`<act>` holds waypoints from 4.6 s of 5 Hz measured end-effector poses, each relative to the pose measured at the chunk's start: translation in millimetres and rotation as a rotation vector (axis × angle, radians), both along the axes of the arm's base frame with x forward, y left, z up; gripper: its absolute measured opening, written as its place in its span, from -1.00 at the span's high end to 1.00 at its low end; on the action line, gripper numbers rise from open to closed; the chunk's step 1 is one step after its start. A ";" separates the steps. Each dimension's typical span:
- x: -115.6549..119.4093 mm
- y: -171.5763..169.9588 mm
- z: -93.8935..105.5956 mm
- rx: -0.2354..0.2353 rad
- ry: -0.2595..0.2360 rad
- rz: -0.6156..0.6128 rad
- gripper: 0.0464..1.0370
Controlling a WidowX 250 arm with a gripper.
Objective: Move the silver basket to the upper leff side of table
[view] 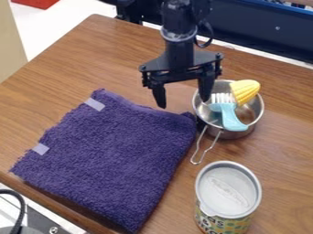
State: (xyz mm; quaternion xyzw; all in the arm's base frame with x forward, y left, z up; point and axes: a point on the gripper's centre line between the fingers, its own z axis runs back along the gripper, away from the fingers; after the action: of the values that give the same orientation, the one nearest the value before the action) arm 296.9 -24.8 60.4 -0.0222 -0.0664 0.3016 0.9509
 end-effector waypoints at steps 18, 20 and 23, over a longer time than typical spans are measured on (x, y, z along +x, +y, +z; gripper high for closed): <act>41.5 98.9 5.2 -0.079 -0.147 0.760 0.97; 44.5 105.5 2.6 -0.043 -0.220 1.125 0.97; 67.3 93.0 -20.6 -0.052 -0.299 1.307 0.97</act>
State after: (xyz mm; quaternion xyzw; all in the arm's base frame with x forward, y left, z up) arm 364.2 68.1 39.8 -0.0418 -0.1900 0.8106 0.5523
